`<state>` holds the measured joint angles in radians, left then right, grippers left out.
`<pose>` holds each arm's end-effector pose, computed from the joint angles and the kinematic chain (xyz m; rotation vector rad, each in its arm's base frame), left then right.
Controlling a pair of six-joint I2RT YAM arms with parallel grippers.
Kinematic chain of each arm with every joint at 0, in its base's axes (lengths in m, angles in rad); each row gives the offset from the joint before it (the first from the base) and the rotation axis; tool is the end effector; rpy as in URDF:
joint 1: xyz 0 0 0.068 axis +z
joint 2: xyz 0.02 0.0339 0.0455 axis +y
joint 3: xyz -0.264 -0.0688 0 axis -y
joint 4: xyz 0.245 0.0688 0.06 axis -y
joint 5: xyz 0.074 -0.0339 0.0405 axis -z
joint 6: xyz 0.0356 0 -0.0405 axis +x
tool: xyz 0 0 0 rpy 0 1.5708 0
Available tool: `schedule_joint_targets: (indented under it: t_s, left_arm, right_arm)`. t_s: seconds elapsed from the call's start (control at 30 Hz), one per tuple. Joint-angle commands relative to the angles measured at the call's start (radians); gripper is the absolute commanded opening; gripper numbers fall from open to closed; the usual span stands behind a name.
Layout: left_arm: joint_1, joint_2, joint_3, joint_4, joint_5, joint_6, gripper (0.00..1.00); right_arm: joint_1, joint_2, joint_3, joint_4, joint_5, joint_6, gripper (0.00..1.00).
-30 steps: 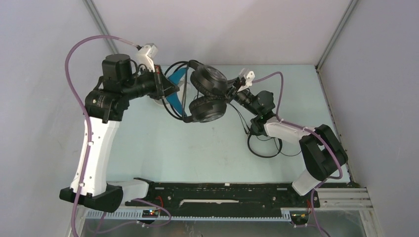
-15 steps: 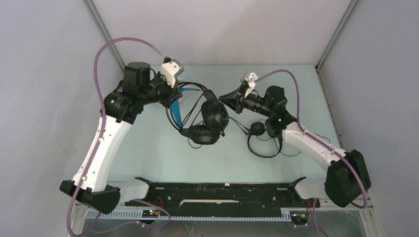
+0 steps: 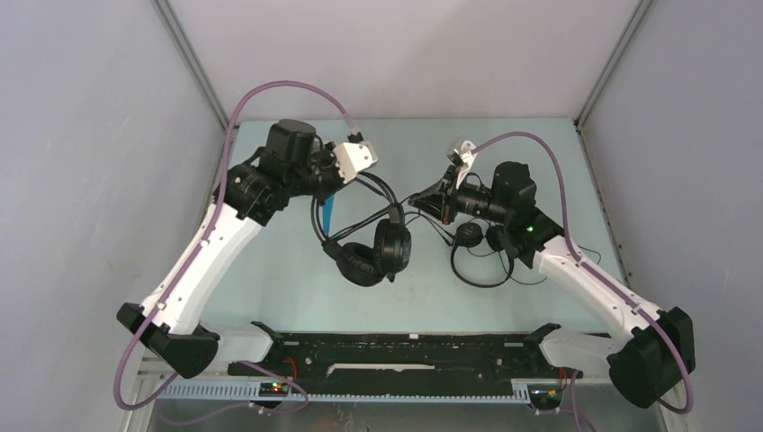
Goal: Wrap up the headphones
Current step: Wrap the headphones cable around the headphones.
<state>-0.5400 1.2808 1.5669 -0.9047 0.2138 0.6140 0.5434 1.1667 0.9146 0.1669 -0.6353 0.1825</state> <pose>0.2116 -0.1357 0.4301 1.2881 1.7583 -0.1919 0.2208 0.1580 0.3445 -0.7997 1.5602 1.0630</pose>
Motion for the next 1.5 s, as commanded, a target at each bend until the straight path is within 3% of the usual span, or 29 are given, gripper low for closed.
schedule_joint_targets:
  t_s: [0.0,0.2,0.43,0.67,0.97,1.33,1.47]
  left_arm:
    - [-0.035,-0.007,0.036,0.016,-0.101,0.114,0.0]
    - [-0.096,-0.056,-0.057,0.142,-0.207,0.263,0.0]
    - [-0.132,-0.109,-0.167,0.3,-0.359,0.401,0.0]
    - [-0.137,-0.147,-0.252,0.409,-0.41,0.464,0.0]
    - [-0.141,-0.159,-0.293,0.444,-0.453,0.462,0.0]
    - [-0.142,-0.14,-0.297,0.484,-0.536,0.373,0.0]
    - [-0.142,-0.134,-0.289,0.532,-0.613,0.296,0.0]
  right_arm:
    - [-0.001,-0.064,0.013,-0.071,-0.049,0.055,0.0]
    - [0.001,-0.08,0.07,-0.238,-0.095,0.065,0.0]
    - [-0.01,-0.079,0.121,-0.313,-0.182,0.117,0.0]
    - [-0.014,-0.04,0.121,-0.181,-0.284,0.282,0.0]
    - [-0.031,0.027,0.121,0.117,-0.357,0.577,0.0]
    - [-0.024,0.067,0.122,0.345,-0.372,0.749,0.0]
    - [0.0,0.088,0.123,0.391,-0.367,0.781,0.05]
